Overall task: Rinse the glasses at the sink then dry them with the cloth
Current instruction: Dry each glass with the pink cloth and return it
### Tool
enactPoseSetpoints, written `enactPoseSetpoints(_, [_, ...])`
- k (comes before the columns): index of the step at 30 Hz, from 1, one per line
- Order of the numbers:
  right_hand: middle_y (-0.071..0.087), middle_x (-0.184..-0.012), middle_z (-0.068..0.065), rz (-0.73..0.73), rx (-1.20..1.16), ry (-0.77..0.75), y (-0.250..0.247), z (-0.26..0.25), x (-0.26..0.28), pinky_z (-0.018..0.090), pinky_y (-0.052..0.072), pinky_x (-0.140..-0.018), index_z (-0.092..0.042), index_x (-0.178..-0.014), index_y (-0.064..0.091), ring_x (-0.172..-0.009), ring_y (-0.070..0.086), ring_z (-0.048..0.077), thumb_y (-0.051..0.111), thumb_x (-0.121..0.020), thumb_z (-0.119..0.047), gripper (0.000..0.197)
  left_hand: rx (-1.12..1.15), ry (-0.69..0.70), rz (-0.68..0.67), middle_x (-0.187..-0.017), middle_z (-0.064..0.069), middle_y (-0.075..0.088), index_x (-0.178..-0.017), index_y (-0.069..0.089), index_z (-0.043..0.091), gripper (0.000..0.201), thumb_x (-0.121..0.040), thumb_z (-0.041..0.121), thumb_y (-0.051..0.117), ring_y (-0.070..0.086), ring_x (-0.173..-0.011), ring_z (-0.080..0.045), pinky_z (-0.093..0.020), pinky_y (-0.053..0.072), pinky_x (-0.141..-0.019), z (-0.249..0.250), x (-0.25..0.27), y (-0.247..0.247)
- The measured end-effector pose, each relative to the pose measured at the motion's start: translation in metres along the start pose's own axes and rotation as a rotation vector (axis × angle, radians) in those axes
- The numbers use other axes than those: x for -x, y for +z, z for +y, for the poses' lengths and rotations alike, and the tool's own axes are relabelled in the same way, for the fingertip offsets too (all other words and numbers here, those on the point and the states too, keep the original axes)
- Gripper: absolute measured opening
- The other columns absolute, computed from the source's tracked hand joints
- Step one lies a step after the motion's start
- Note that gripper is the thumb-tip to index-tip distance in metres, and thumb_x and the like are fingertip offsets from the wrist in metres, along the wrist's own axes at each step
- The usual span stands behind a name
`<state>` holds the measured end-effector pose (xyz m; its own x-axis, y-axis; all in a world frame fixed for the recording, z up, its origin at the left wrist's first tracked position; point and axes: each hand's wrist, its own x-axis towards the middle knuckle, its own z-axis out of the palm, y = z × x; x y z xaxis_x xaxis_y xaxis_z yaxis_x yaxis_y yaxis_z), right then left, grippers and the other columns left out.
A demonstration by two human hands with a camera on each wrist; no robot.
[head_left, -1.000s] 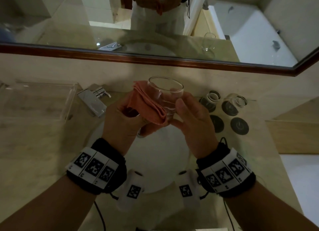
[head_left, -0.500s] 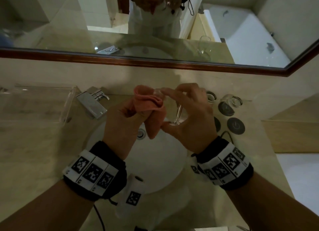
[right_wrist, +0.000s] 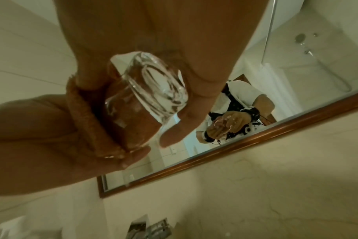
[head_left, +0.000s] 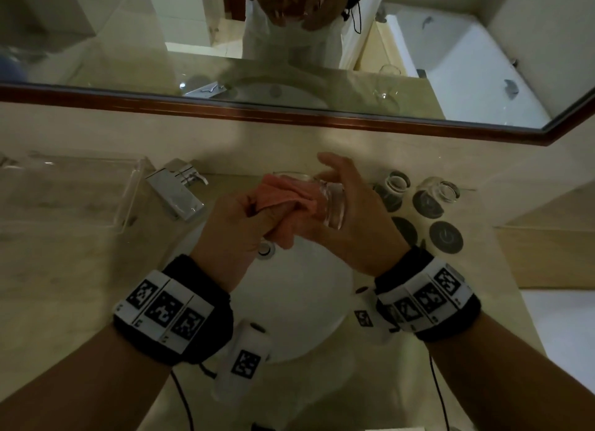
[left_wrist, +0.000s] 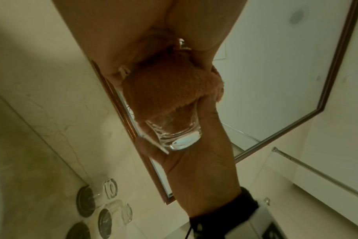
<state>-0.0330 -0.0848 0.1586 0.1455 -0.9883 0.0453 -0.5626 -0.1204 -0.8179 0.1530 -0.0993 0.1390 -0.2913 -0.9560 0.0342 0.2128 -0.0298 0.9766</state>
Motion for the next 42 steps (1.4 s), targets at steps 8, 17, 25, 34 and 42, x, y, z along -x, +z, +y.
enactPoseSetpoints(8, [0.062,-0.121,-0.008,-0.027,-0.119,-0.1,-0.006,0.007,-0.004,0.041,0.061,-0.083,-0.02,-0.129,0.058,-0.103,0.068,0.013,0.076,-0.085,-0.033,0.049,0.032,-0.048,0.086,-0.091,0.002,0.077,-0.086,0.081,0.028,0.026,-0.068,0.046,0.074,0.071,-0.093,-0.017,-0.035,0.054,-0.086,-0.008,-0.005,-0.005])
enactPoseSetpoints(17, [0.069,-0.107,0.009,-0.115,-0.322,0.261,-0.006,0.001,-0.011,0.051,0.064,-0.072,-0.017,-0.124,0.054,-0.086,0.074,0.027,0.052,-0.096,-0.054,0.046,0.023,-0.001,0.075,-0.096,-0.002,0.078,-0.09,0.08,0.027,0.039,-0.066,0.057,0.081,0.072,-0.096,-0.025,-0.042,0.056,-0.091,-0.005,-0.01,-0.007])
enactPoseSetpoints(25, [0.063,-0.123,0.002,-0.022,-0.286,-0.075,-0.009,0.015,-0.009,0.047,0.061,-0.086,-0.021,-0.121,0.06,-0.107,0.067,0.025,0.089,-0.068,-0.012,0.06,0.03,-0.027,0.07,-0.093,0.0,0.078,-0.088,0.081,0.029,0.035,-0.067,0.057,0.08,0.073,-0.095,-0.021,-0.035,0.057,-0.089,-0.006,-0.012,-0.008])
enactPoseSetpoints(34, [0.068,-0.108,0.008,-0.078,-0.358,0.111,-0.008,0.01,-0.013,0.039,0.062,-0.069,-0.016,-0.12,0.055,-0.083,0.073,0.028,0.071,-0.091,-0.026,0.034,0.05,-0.026,0.073,-0.1,-0.004,0.078,-0.093,0.08,0.026,0.026,-0.075,0.044,0.075,0.071,-0.1,-0.029,-0.044,0.053,-0.09,-0.009,-0.015,-0.008])
enactPoseSetpoints(42, [0.065,-0.114,0.005,-0.034,-0.403,0.211,-0.009,0.006,-0.014,0.045,0.064,-0.072,-0.018,-0.122,0.053,-0.092,0.073,0.024,0.067,-0.088,-0.052,0.05,0.037,-0.01,0.052,-0.09,0.003,0.078,-0.086,0.081,0.032,0.039,-0.063,0.063,0.08,0.073,-0.089,-0.016,-0.028,0.057,-0.079,-0.009,-0.016,-0.003])
